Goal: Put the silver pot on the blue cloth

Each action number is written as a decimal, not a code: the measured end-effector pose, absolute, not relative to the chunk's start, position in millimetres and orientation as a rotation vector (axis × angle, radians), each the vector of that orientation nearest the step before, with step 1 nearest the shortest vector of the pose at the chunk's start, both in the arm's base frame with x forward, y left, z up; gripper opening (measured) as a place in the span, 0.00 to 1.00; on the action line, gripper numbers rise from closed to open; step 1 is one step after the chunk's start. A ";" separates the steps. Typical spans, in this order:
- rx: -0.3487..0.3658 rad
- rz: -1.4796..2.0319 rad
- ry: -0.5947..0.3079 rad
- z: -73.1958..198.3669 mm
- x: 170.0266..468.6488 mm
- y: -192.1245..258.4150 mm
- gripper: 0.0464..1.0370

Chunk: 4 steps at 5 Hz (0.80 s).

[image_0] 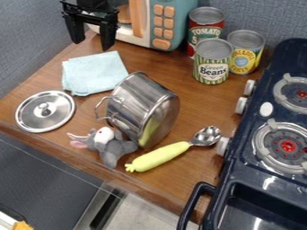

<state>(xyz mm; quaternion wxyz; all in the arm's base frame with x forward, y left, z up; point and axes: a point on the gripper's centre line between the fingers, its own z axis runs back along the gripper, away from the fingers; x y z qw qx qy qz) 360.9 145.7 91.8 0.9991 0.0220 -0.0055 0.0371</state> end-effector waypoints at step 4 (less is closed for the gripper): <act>-0.178 -0.067 0.027 76.3 356.5 121.2 0.96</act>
